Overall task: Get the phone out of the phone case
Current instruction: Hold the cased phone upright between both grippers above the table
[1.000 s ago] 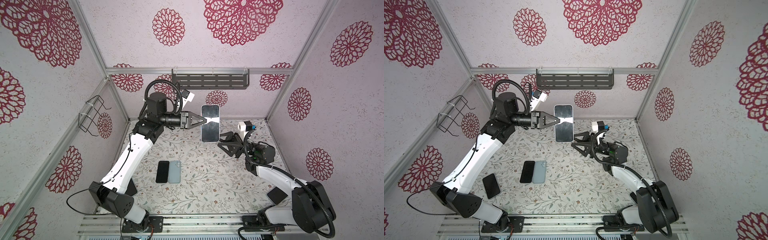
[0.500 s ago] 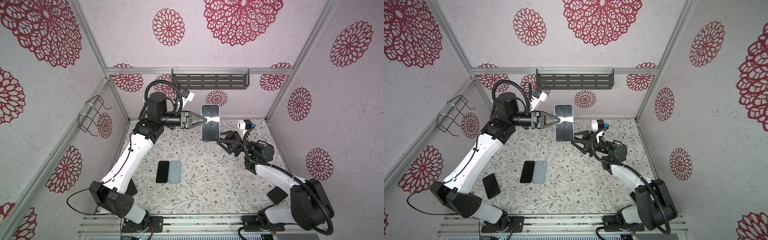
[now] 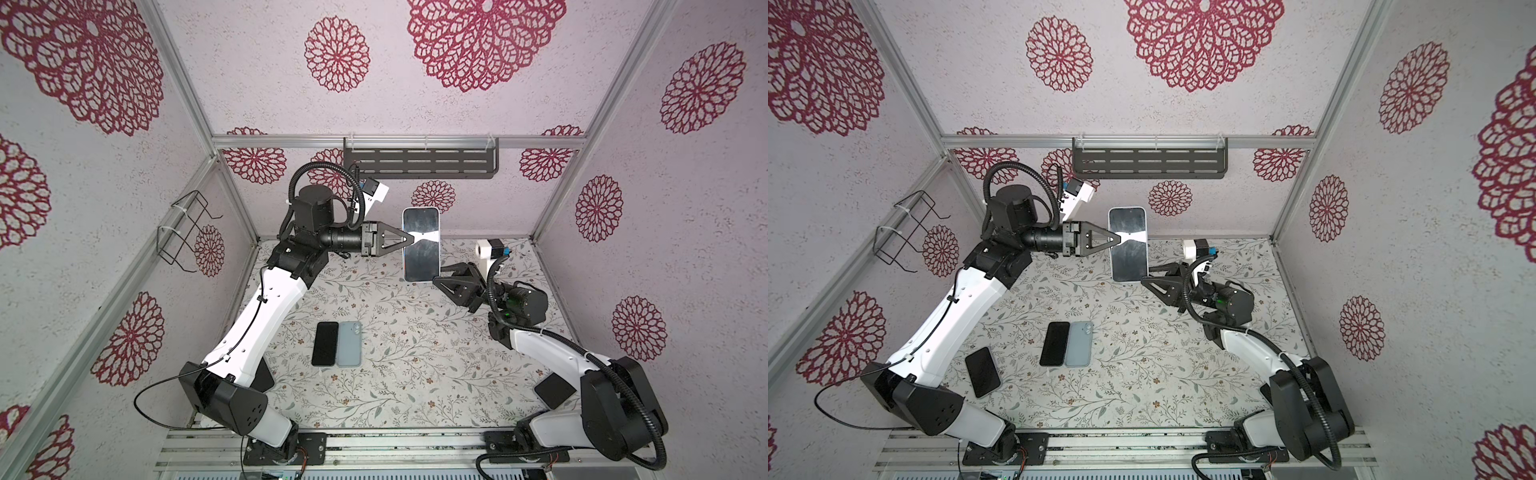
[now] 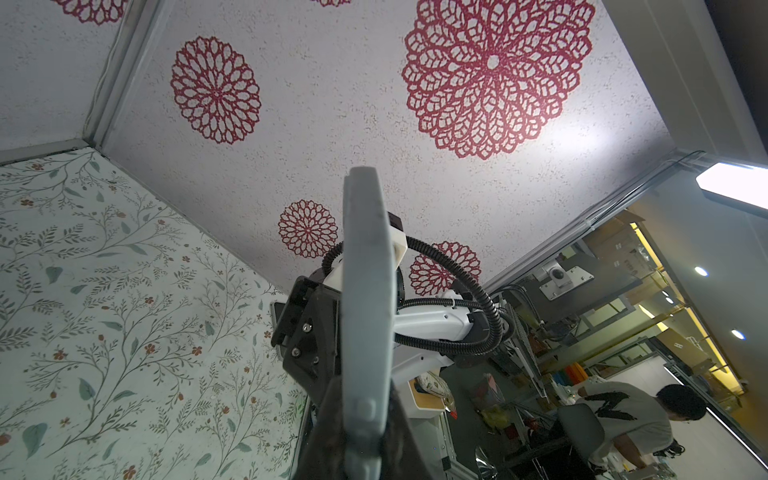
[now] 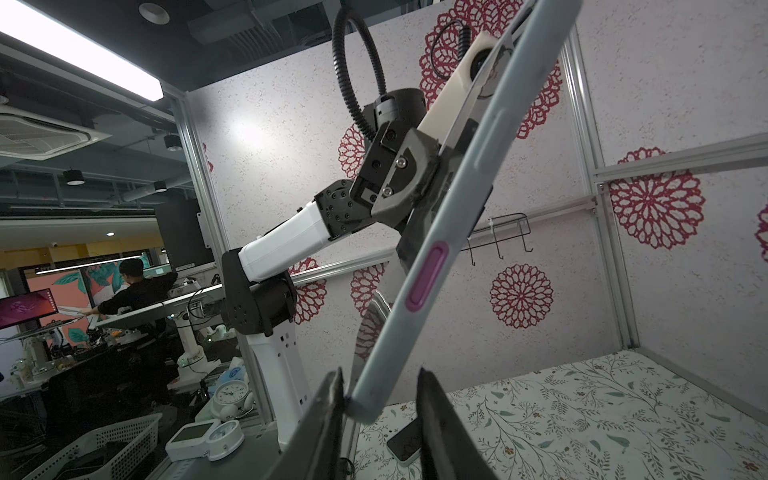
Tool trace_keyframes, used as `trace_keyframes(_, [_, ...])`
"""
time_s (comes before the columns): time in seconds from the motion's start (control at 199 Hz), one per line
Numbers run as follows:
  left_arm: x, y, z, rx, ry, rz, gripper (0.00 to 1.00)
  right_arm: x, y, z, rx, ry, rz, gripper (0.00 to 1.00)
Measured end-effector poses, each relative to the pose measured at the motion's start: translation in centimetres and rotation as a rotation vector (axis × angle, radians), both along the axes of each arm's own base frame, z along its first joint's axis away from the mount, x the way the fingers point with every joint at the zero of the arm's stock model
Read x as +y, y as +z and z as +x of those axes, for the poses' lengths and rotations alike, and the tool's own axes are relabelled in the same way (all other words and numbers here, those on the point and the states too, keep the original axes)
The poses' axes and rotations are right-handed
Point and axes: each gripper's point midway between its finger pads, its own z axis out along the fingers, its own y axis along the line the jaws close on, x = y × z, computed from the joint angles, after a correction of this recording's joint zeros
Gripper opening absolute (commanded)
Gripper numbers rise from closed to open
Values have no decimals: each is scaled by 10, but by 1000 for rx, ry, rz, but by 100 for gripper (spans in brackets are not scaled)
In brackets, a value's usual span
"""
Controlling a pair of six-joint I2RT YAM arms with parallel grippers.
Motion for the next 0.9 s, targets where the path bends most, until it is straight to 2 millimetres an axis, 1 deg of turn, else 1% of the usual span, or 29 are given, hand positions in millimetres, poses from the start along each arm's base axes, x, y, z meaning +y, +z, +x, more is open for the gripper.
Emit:
trace_keyframes(0.146, [0, -4, 1, 11, 1, 4, 0, 0, 0, 0, 4, 1, 2, 21])
trace_keyframes(0.301, [0, -1, 3, -35, 3, -11, 0, 2, -3, 5, 60, 15, -1, 11])
trace_keyframes(0.381, [0, -1, 5, -38, 8, -23, 0, 2, -3, 6, 78, 17, 3, 8])
trace_keyframes(0.557, [3, 0, 15, 32, 25, -67, 0, 1, -1, 8, 79, 11, 11, 6])
trace_keyframes(0.723, [0, 12, 25, 99, 31, -125, 0, -1, 15, 8, 52, -4, 40, 7])
trace_keyframes(0.898, [-1, 15, 37, 147, 38, -167, 0, -2, 25, 14, 54, -17, 38, 7])
